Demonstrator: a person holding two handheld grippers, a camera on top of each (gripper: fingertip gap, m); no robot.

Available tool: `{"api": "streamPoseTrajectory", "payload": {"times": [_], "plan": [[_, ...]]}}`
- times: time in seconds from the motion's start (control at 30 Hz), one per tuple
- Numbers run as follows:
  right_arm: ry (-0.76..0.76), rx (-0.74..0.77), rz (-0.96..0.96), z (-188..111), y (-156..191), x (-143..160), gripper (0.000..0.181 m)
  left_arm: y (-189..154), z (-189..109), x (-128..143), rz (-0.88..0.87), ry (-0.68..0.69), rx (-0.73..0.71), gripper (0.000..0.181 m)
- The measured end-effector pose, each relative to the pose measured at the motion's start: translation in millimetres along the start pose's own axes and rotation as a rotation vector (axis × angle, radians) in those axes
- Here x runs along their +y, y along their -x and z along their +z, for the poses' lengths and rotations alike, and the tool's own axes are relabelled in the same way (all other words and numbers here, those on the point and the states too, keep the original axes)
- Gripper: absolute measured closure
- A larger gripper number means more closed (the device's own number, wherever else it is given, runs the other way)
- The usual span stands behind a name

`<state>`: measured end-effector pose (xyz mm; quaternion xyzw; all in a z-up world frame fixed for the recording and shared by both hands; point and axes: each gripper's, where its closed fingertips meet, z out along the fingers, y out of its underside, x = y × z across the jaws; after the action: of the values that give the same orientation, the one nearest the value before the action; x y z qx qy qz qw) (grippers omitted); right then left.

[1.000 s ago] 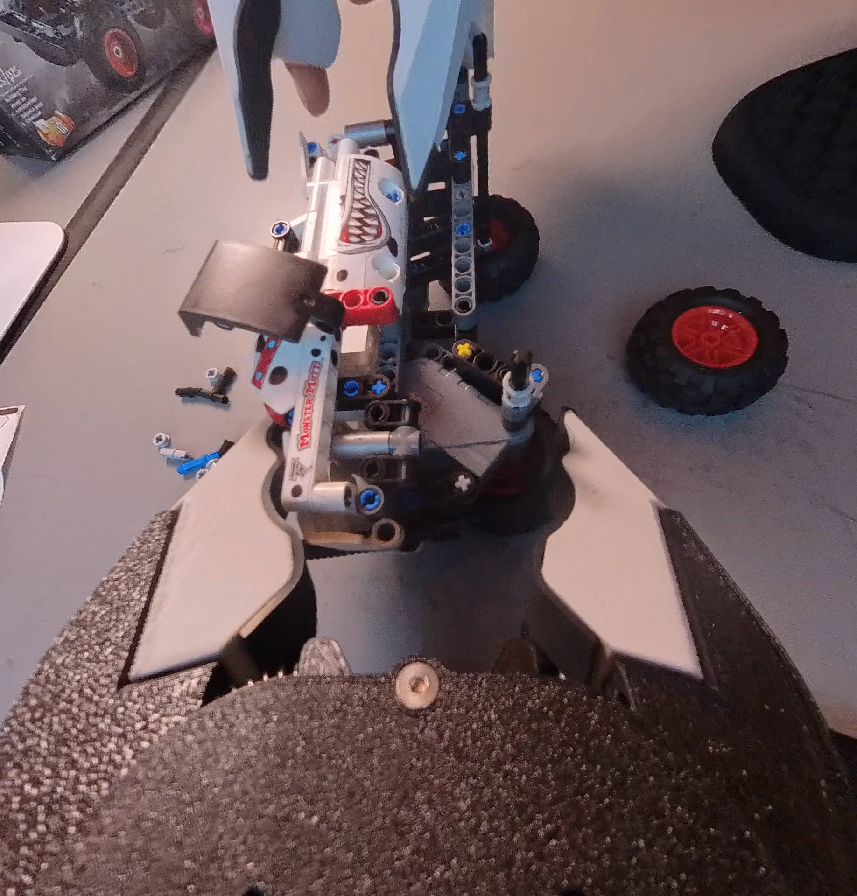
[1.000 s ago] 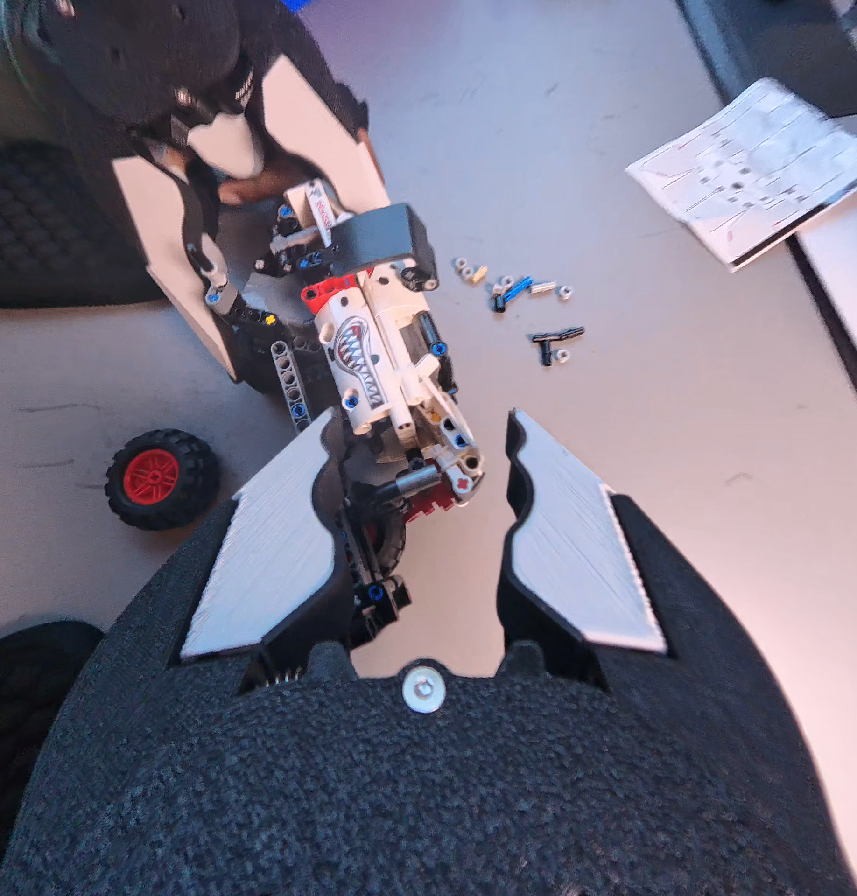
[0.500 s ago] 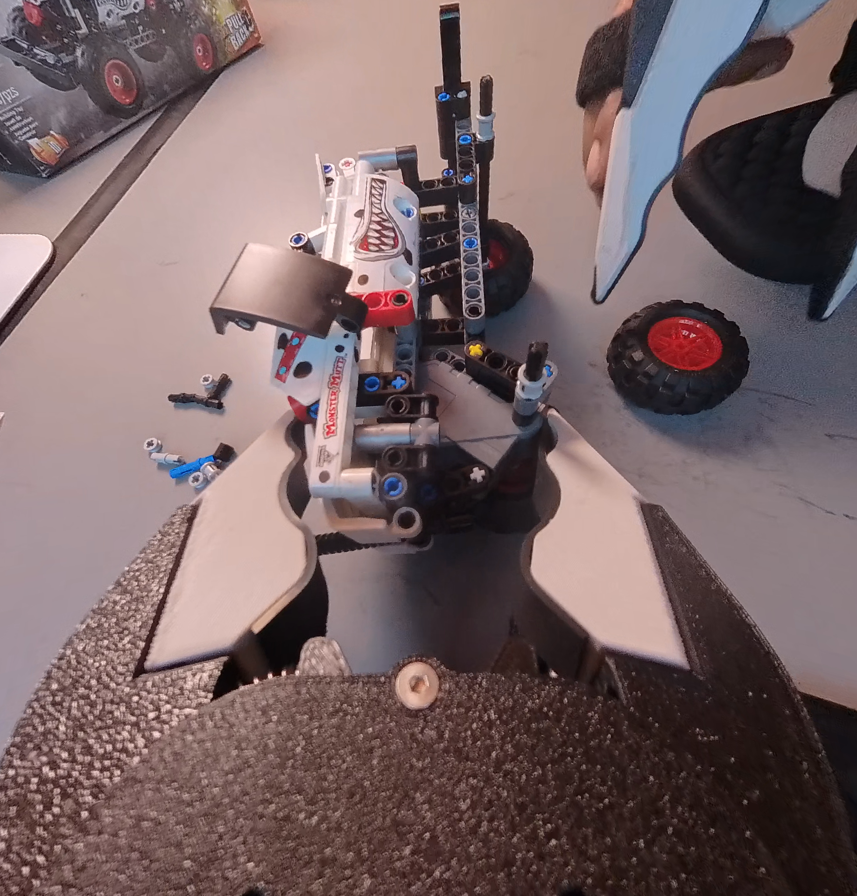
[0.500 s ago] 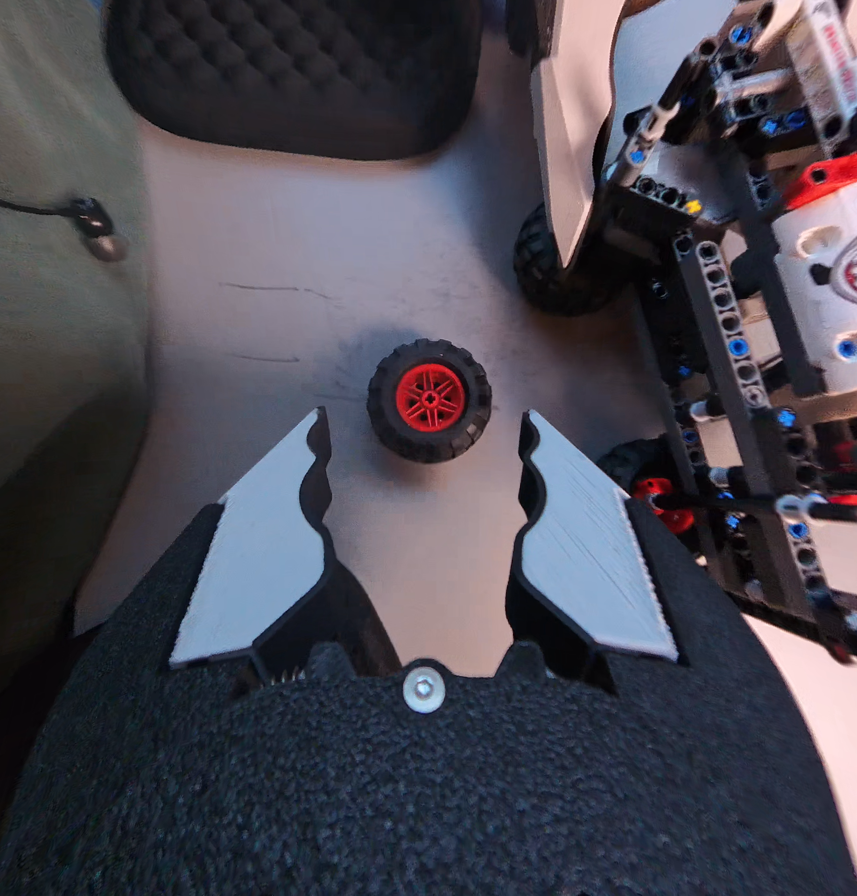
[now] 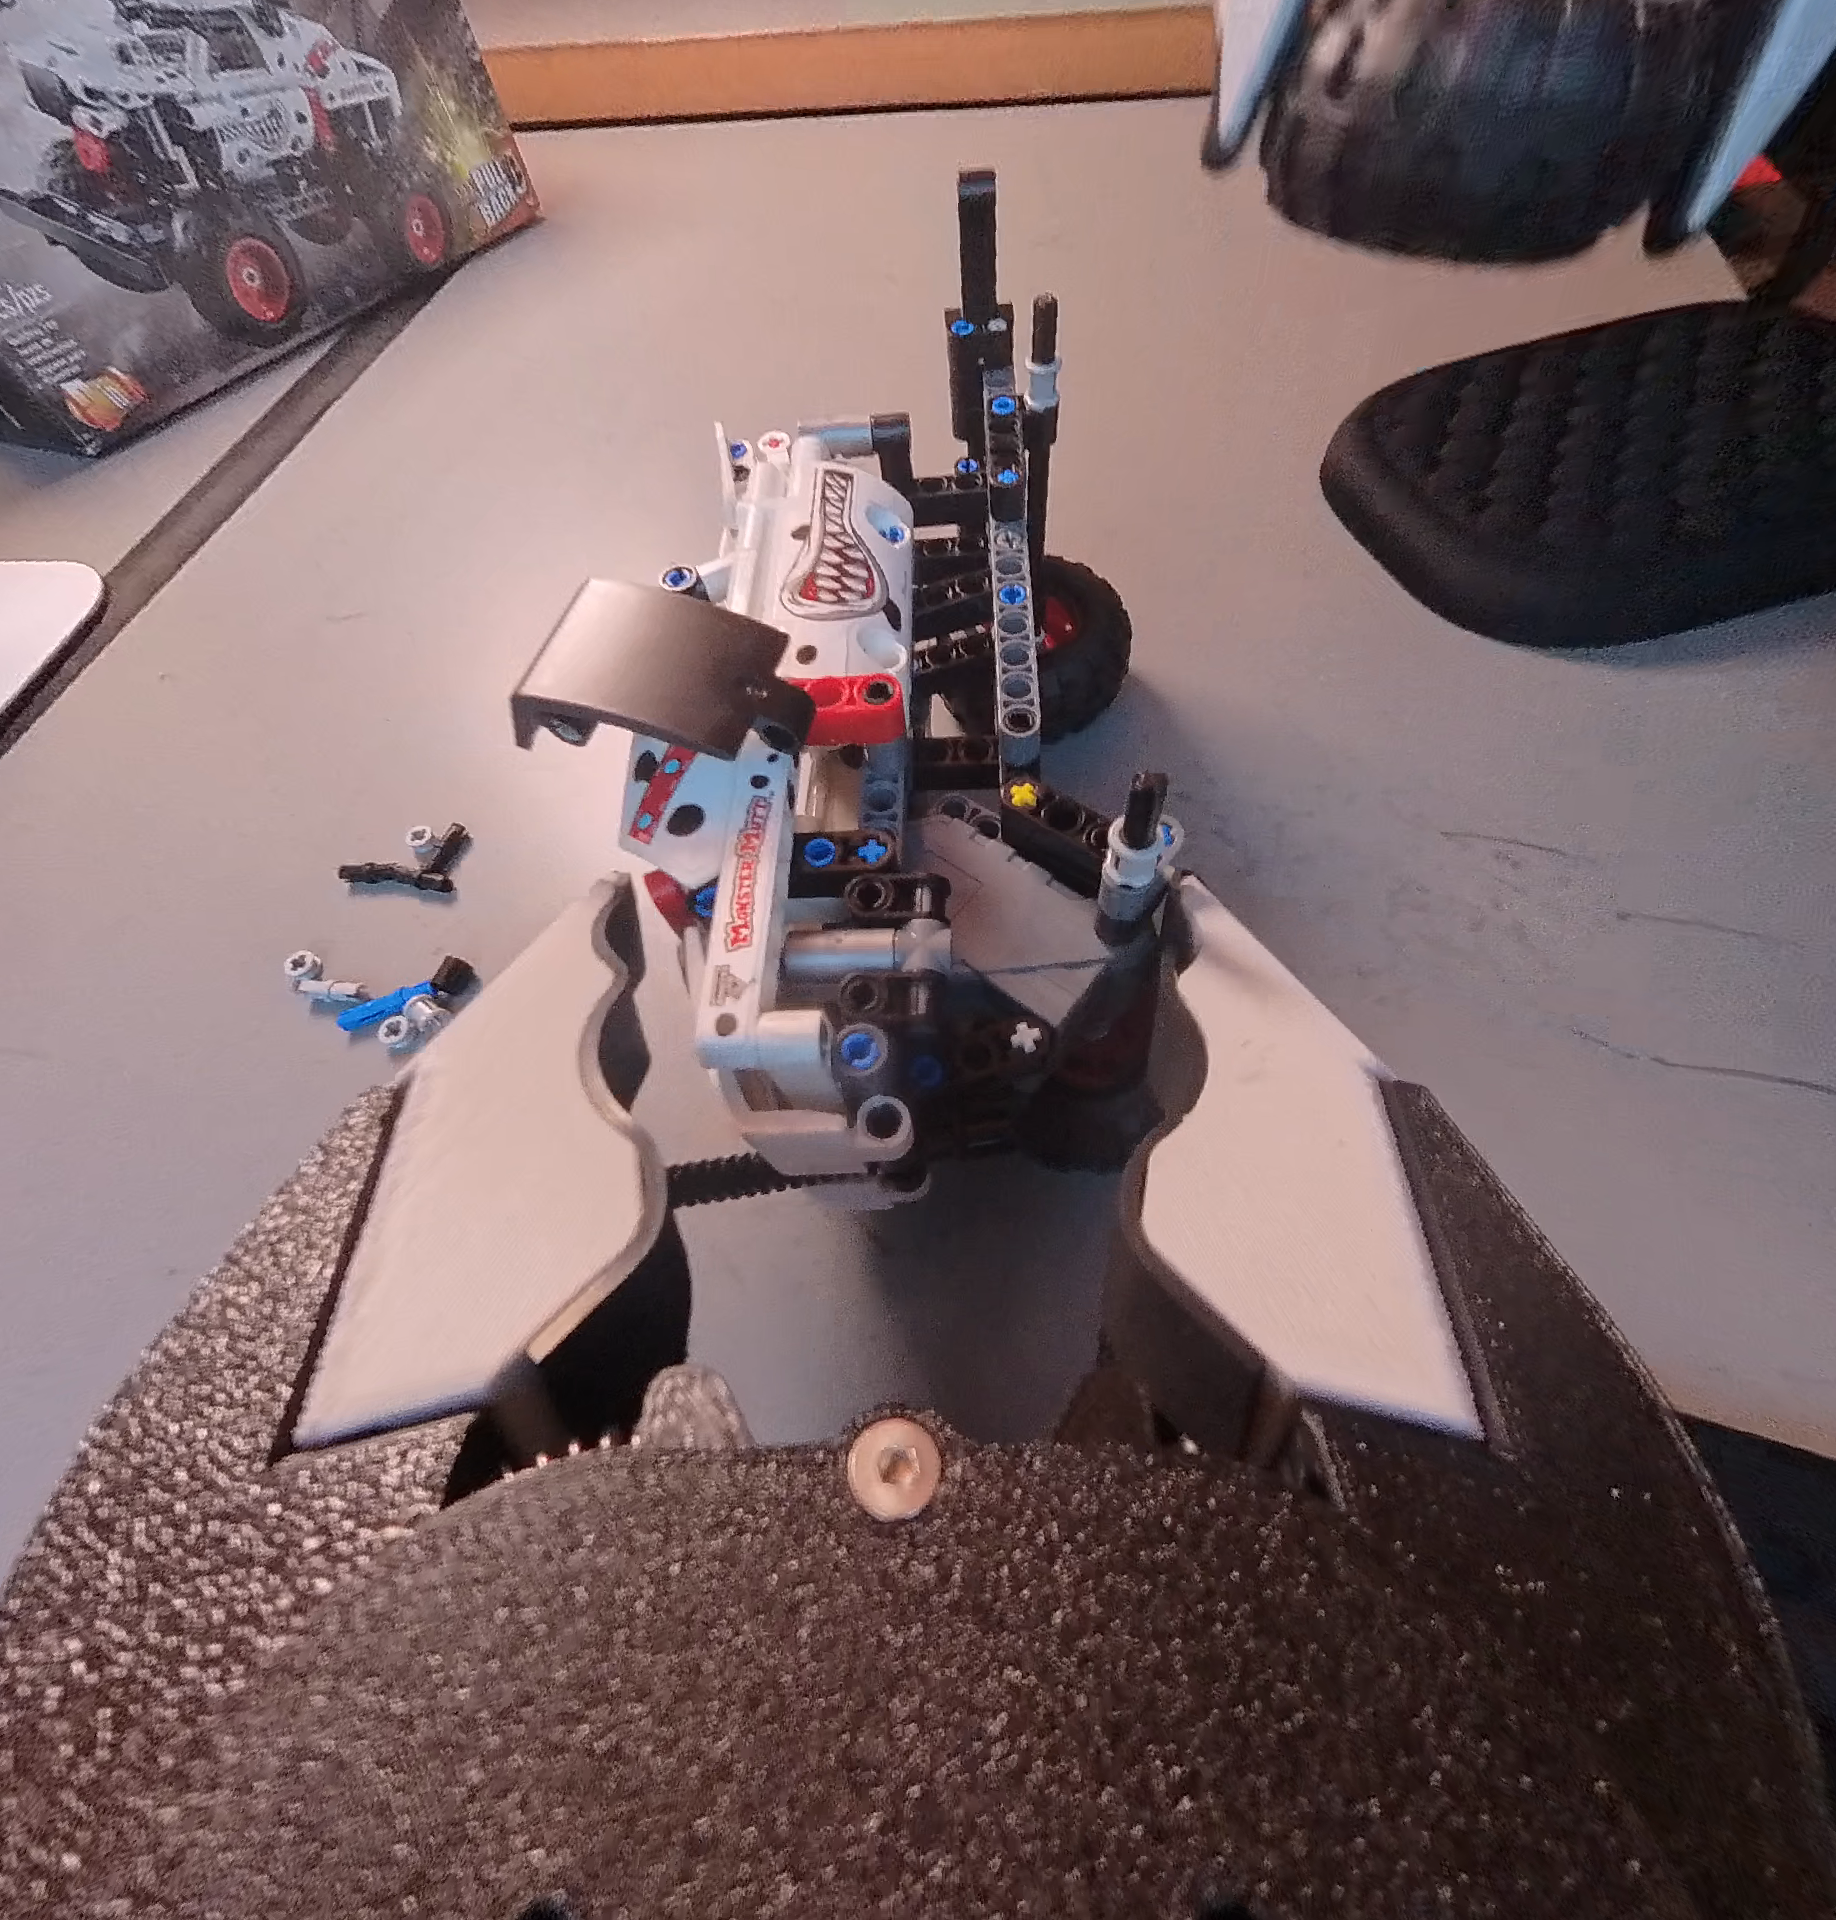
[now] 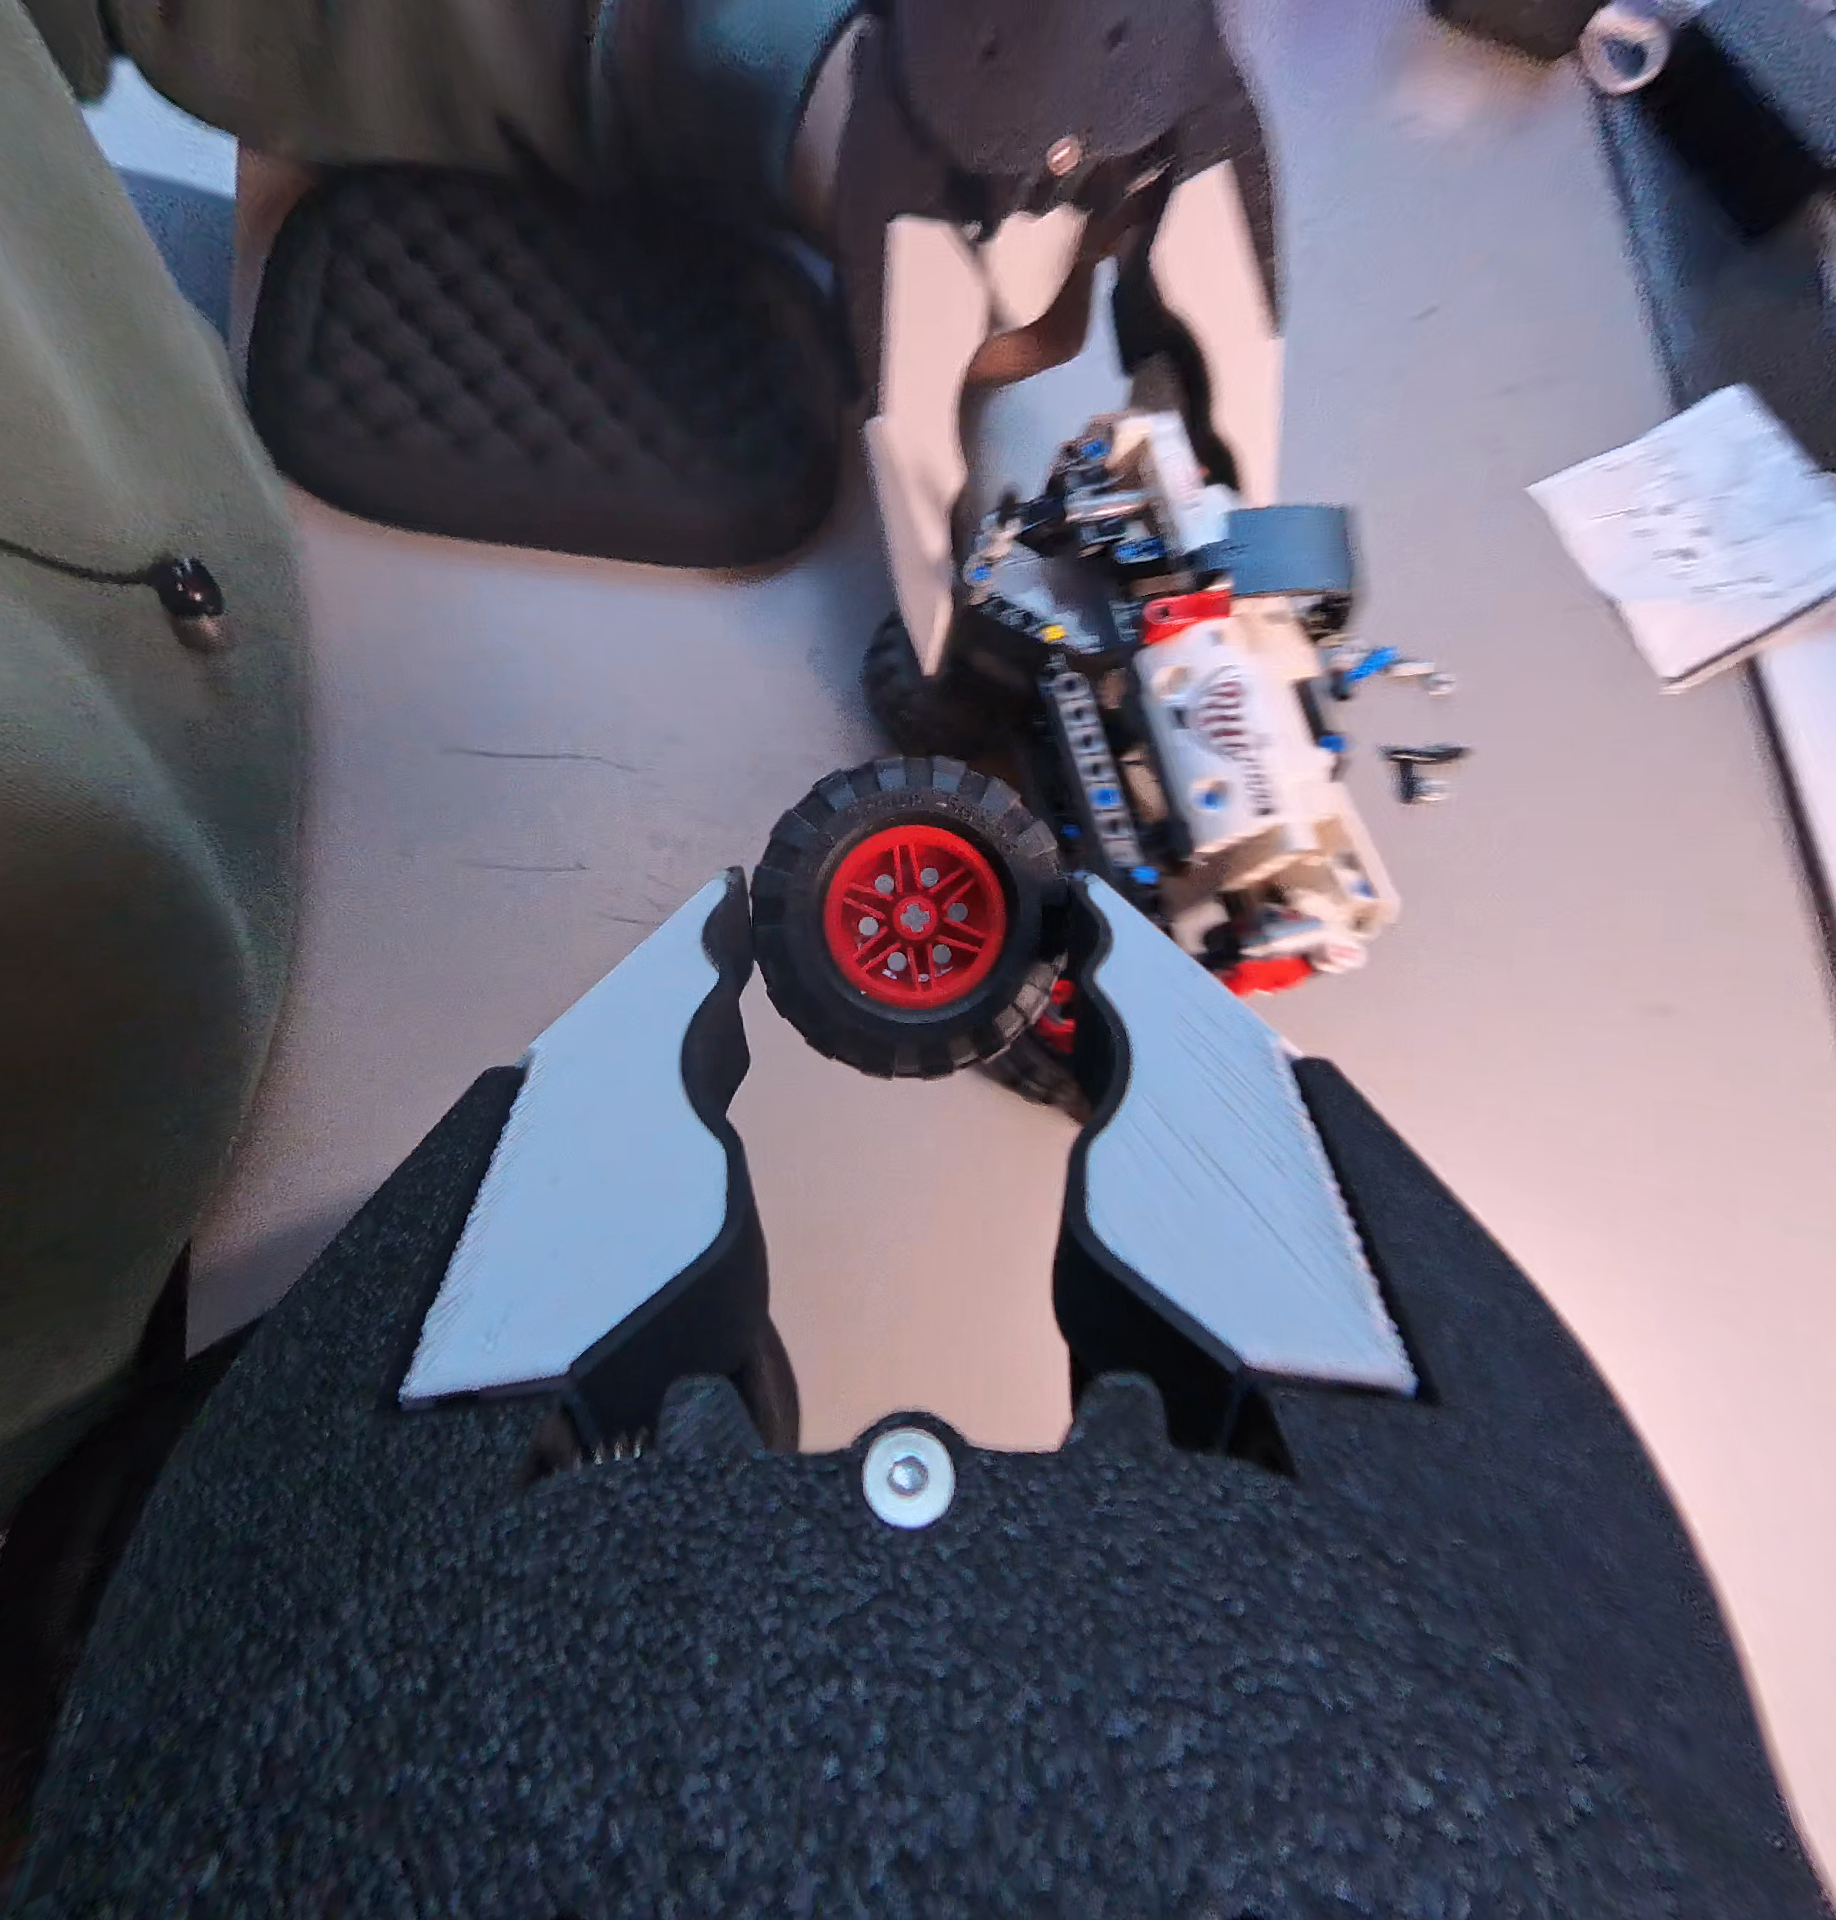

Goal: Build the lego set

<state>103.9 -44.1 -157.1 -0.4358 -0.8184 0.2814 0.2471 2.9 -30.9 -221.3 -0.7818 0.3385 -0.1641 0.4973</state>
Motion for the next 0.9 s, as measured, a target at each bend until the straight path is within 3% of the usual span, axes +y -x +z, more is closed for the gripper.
{"api": "streamPoseTrajectory", "payload": {"times": [0.07,0.17,0.4,0.63,0.9], "plan": [[0.022,0.051,-0.023,-21,-26,-8,0.122,1,1,-2,-0.014,-0.009,-0.002,0.083],[0.094,0.008,-0.065,-19,-47,-2,0.121,0,4,2,-0.001,0.007,-0.012,0.083],[0.161,-0.161,-0.161,17,-55,18,0.121,-1,5,4,0.023,0.014,-0.023,0.087],[0.19,-0.238,-0.249,22,-55,27,0.121,0,6,4,0.028,0.014,-0.026,0.088],[0.119,-0.336,-0.32,21,-53,30,0.121,0,7,4,0.036,0.012,-0.036,0.088]]}}
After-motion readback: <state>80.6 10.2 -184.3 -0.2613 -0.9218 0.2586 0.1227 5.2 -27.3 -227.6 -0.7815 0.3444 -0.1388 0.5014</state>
